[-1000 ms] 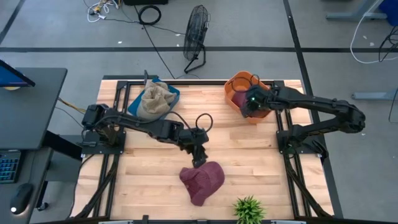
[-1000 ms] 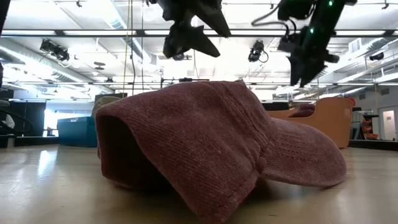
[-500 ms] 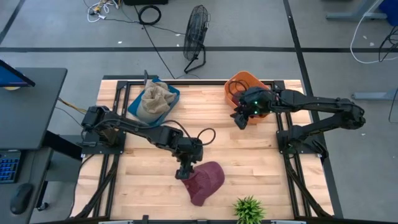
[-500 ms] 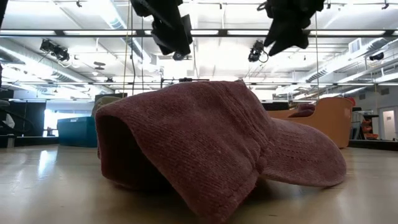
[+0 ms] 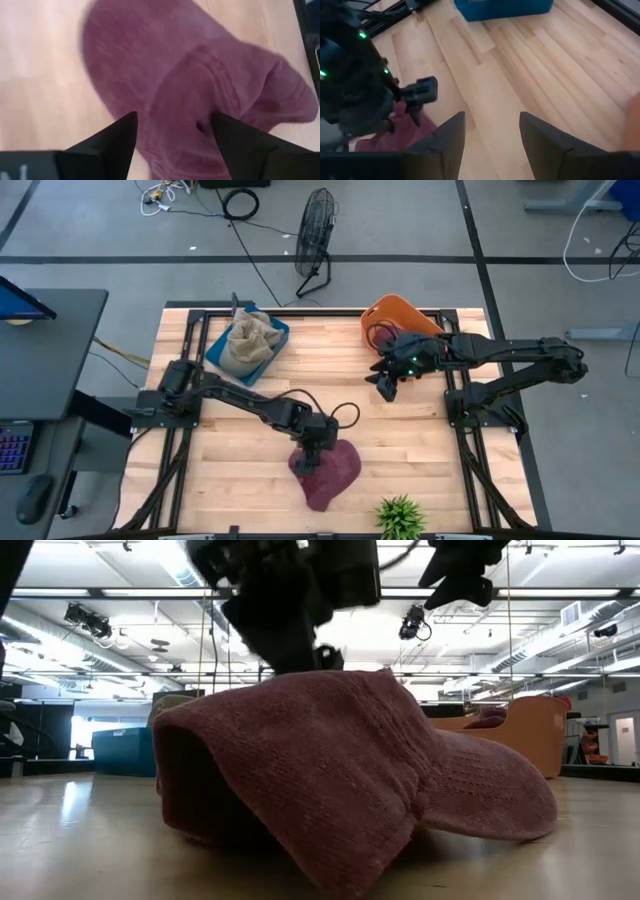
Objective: Pick & Place hat
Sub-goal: Put the red cap into the orange bin
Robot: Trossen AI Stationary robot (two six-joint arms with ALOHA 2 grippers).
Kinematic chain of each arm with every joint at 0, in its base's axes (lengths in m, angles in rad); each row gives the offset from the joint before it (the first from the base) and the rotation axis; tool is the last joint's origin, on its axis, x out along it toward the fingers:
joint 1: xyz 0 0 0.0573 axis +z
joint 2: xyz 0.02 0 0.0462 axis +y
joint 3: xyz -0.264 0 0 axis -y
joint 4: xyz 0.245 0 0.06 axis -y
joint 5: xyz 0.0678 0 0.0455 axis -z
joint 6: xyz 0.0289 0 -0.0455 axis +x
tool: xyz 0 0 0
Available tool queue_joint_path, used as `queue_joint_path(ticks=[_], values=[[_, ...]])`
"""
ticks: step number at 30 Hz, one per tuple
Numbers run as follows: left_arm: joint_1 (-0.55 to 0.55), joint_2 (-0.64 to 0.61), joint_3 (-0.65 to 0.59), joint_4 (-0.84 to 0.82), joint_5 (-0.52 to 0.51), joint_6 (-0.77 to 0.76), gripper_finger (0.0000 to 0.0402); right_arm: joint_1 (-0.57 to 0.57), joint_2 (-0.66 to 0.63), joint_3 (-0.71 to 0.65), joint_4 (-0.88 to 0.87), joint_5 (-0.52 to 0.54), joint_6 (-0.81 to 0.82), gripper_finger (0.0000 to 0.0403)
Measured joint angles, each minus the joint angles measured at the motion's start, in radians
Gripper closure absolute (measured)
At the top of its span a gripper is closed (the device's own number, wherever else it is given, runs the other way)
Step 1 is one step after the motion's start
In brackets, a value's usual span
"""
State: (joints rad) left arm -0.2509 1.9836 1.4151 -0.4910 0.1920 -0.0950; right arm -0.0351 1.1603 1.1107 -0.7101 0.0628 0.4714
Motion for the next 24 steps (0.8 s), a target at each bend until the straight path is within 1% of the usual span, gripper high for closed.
queue_joint_path(ticks=[4,7,9,12,18,19,21,24], values=[[-0.024,0.031,0.000,0.000,0.019,0.024,0.0164,0.009,0.000,0.000,0.000,0.000,0.021,0.0211],[-0.036,0.039,0.000,-0.001,-0.012,0.031,0.0182,0.016,0.000,0.000,0.002,0.000,0.022,0.0211],[-0.034,0.043,0.000,0.004,-0.025,0.014,0.0202,0.019,0.000,0.000,0.005,0.001,0.021,0.0211],[-0.027,0.043,0.000,0.002,-0.034,-0.032,0.0250,0.026,0.000,0.000,0.016,0.003,0.033,0.0211],[-0.012,0.025,0.000,-0.003,-0.034,-0.189,0.0376,0.054,0.000,0.000,0.024,0.003,0.018,0.0211],[-0.006,0.015,0.000,-0.005,-0.034,-0.221,0.0386,0.059,0.000,0.000,0.026,0.002,0.017,0.0211],[0.010,-0.012,-0.001,-0.005,-0.044,-0.290,0.0388,0.071,0.000,0.000,0.031,0.002,0.018,0.0211],[0.040,-0.063,-0.002,0.000,-0.110,-0.415,0.0380,0.095,0.000,0.000,0.057,0.000,0.017,0.0211]])
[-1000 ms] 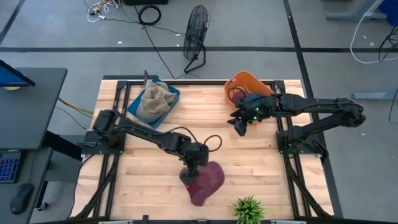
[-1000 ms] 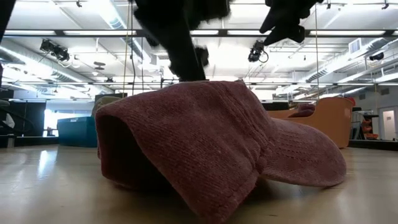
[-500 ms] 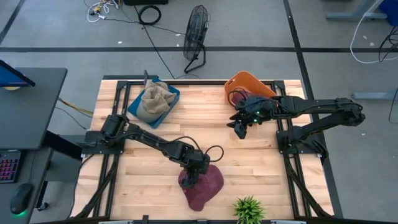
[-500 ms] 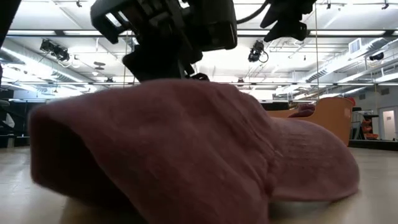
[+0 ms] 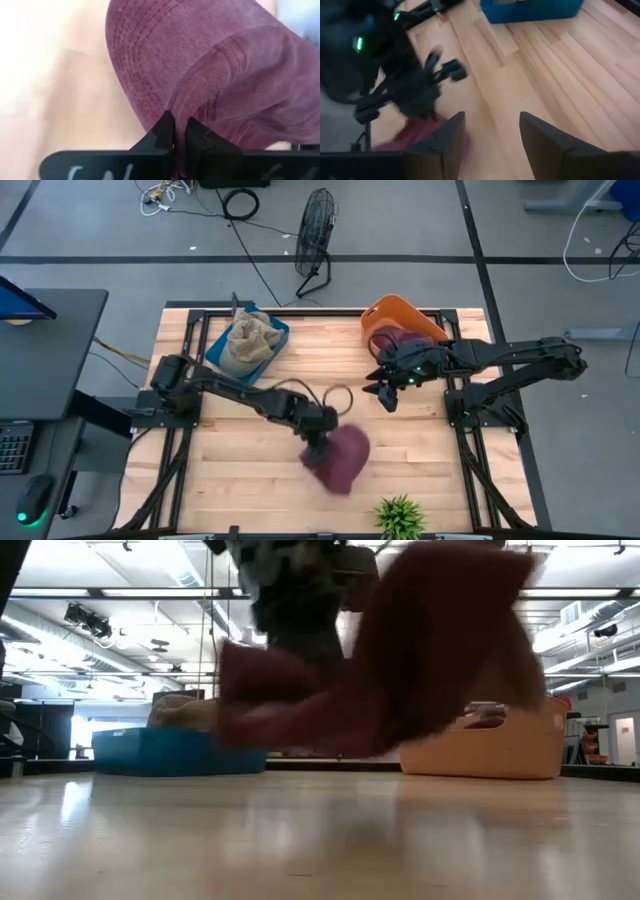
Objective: Pick & Place hat
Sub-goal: Put the red cap into the orange bin
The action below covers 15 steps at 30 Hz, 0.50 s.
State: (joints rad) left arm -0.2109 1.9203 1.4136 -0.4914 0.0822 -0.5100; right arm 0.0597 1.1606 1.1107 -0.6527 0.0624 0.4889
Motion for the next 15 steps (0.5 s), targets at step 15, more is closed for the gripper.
queue_joint_path(ticks=[15], values=[[0.188,-0.076,0.000,0.177,-0.262,-0.344,0.0383,0.092,0.139,0.000,0.110,0.142,-0.295,0.0211]])
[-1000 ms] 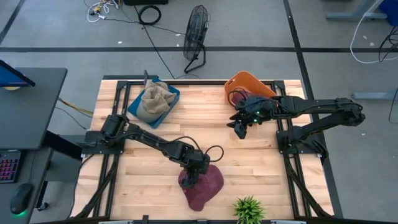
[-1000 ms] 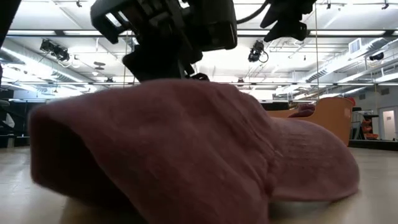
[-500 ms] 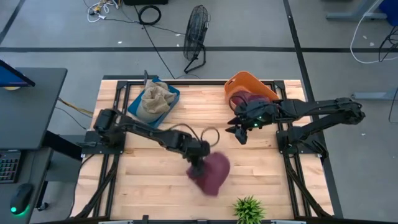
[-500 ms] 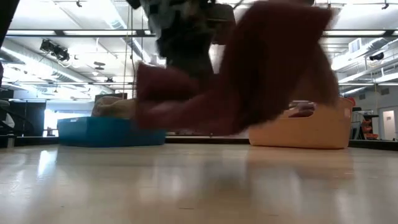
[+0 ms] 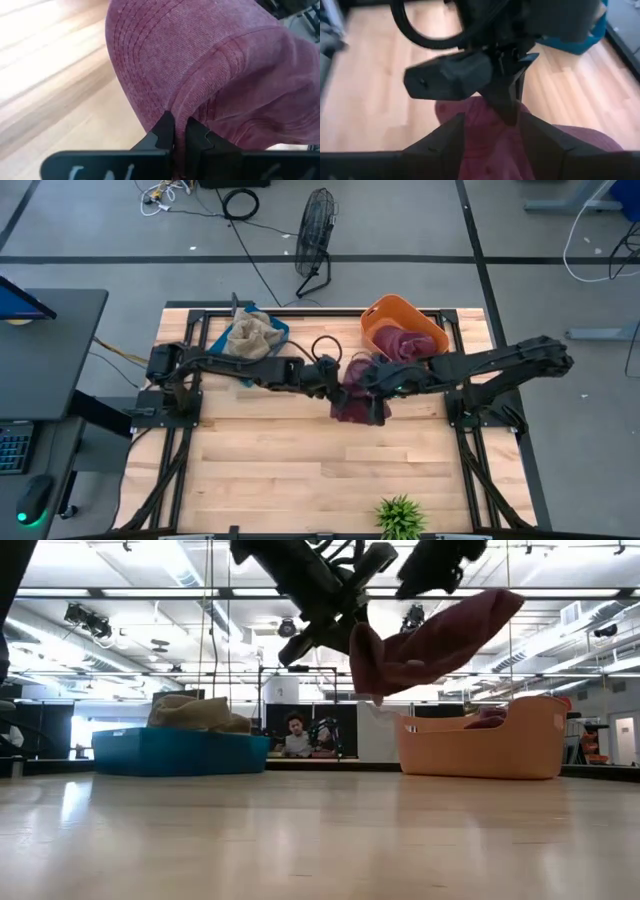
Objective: Pick & Place hat
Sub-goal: Put the red cap into the orange bin
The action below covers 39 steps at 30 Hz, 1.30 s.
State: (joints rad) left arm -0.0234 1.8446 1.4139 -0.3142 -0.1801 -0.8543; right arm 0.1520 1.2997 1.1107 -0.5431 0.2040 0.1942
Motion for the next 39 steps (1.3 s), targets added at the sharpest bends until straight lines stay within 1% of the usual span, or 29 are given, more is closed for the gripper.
queue_joint_path(ticks=[6,13,16,19,21,25,29,33,37,39], values=[[0.017,0.000,0.000,0.012,0.001,0.002,0.0386,-0.004,0.079,0.000,-0.046,0.077,-0.141,0.0211],[0.006,-0.003,0.000,0.035,0.009,0.066,0.0385,-0.009,0.145,0.001,-0.112,0.206,-0.181,0.0211],[0.000,-0.003,0.000,0.033,0.050,0.073,0.0386,-0.009,0.148,0.001,-0.115,0.207,-0.232,0.0211],[-0.009,-0.003,0.000,0.035,0.054,0.087,0.0386,-0.008,0.147,0.001,-0.120,0.207,-0.258,0.0213],[-0.010,-0.004,0.000,0.035,0.056,0.070,0.0386,-0.002,0.140,0.001,-0.120,0.209,-0.268,0.0218],[-0.004,-0.009,0.003,0.000,0.070,0.058,0.0387,0.011,0.118,0.000,-0.113,0.219,-0.309,0.0228],[-0.001,-0.009,0.002,-0.005,0.076,0.076,0.0386,0.012,0.100,0.000,-0.099,0.234,-0.312,0.0228],[0.008,-0.008,0.001,-0.016,0.088,0.055,0.0386,0.011,0.092,0.000,-0.076,0.245,-0.312,0.0225],[-0.001,-0.009,0.001,0.003,0.082,0.100,0.0386,-0.013,0.092,0.000,-0.113,0.259,-0.303,0.0225],[-0.005,-0.010,0.001,0.004,0.073,0.102,0.0386,-0.032,0.092,0.000,-0.136,0.234,-0.263,0.0225]])
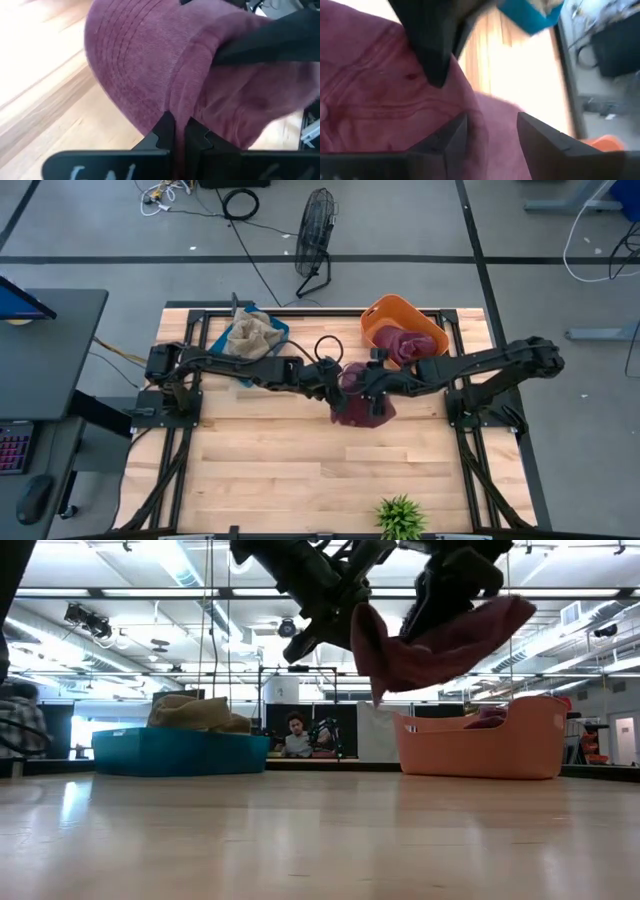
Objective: Pick & Place hat
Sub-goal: Put the red cap into the orange bin
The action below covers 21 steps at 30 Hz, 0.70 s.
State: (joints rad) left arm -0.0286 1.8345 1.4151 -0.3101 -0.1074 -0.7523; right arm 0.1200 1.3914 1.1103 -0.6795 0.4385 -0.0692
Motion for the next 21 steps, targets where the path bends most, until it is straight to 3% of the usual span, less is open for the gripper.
queue_joint_path(ticks=[6,21], values=[[-0.003,-0.002,0.000,-0.001,-0.050,-0.052,0.0386,-0.022,0.000,0.000,-0.043,-0.123,0.149,0.0224],[-0.006,-0.009,-0.002,0.047,-0.099,-0.043,0.0390,0.007,-0.008,0.001,-0.171,-0.105,0.229,0.0238]])
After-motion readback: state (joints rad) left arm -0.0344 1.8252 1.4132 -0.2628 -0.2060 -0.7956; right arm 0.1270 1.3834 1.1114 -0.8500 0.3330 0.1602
